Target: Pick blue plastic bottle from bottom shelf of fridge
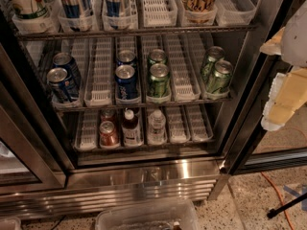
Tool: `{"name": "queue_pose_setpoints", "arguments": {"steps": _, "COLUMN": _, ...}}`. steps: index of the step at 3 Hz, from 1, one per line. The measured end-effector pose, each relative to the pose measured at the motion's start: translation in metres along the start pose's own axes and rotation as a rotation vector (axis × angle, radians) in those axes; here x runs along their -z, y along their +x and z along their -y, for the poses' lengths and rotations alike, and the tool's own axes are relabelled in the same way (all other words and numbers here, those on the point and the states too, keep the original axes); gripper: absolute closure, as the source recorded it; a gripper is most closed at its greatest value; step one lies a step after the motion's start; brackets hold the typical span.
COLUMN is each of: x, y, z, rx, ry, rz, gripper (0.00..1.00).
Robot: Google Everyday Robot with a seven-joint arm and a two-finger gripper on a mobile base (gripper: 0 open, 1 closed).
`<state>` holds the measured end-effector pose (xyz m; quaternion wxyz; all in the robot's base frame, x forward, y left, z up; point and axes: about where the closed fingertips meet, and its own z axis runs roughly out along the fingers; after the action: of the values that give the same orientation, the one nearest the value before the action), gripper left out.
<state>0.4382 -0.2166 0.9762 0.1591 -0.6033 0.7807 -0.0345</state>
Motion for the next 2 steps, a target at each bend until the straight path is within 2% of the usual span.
{"name": "queue_pose_setpoints", "arguments": {"steps": 2, "x": -0.003, "y": -0.023, "z": -0.006, "rx": 0.005, "ry": 0.01, "rz": 0.037, "gripper": 0.0}}
